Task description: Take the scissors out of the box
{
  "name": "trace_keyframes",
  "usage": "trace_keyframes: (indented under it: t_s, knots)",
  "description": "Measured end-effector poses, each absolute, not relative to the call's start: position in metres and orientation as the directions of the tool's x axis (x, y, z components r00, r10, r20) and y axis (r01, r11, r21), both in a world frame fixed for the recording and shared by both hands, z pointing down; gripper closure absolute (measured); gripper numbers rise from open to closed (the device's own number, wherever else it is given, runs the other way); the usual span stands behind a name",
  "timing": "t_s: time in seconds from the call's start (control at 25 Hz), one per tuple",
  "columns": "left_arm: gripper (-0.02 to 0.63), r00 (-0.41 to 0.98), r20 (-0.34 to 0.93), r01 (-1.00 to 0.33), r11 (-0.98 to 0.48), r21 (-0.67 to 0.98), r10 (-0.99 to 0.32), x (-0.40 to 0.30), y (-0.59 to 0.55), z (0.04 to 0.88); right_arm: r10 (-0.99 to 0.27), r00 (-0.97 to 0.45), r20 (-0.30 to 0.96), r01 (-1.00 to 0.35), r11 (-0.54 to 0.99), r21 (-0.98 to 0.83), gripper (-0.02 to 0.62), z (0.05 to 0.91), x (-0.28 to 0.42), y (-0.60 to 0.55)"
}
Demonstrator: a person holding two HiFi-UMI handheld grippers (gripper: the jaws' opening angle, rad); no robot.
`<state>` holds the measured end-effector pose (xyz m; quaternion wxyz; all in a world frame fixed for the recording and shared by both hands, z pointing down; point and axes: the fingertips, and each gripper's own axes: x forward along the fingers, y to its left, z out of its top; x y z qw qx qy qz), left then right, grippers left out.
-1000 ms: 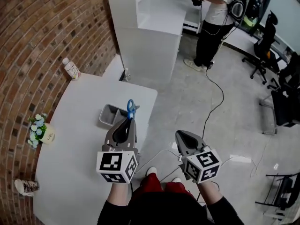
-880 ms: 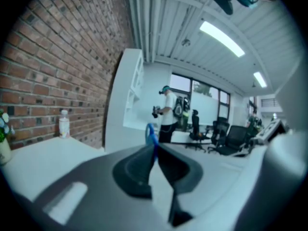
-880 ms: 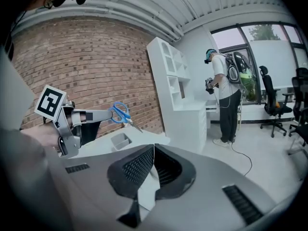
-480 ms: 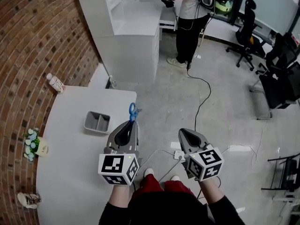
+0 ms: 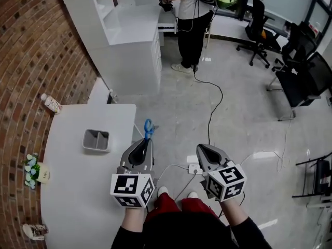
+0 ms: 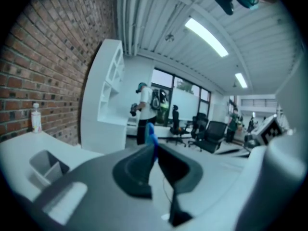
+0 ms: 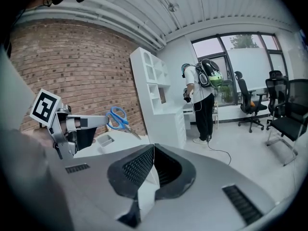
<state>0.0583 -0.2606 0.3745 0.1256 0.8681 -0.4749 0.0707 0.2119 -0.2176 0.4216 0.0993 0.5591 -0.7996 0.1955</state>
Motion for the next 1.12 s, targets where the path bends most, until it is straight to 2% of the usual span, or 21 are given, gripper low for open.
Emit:
trace_keyframes:
  t_s: [0.48, 1.12]
  knots:
    - [0.58, 0.6, 0.285, -0.799, -0.579, 0.164, -0.747, 0.113, -0.223, 0.396, -0.872, -0.299, 0.387, -0.95, 0.235, -0.205, 0.586, 0.427, 0.258, -0.176]
    - [0.58, 0.597, 0.349, -0.798, -0.581, 0.161, -0.723, 0.156, -0.172, 0.421, -0.853, -0.342, 0.395, -0.937, 0.279, -0.21, 0.588, 0.439, 0.29, -0.133]
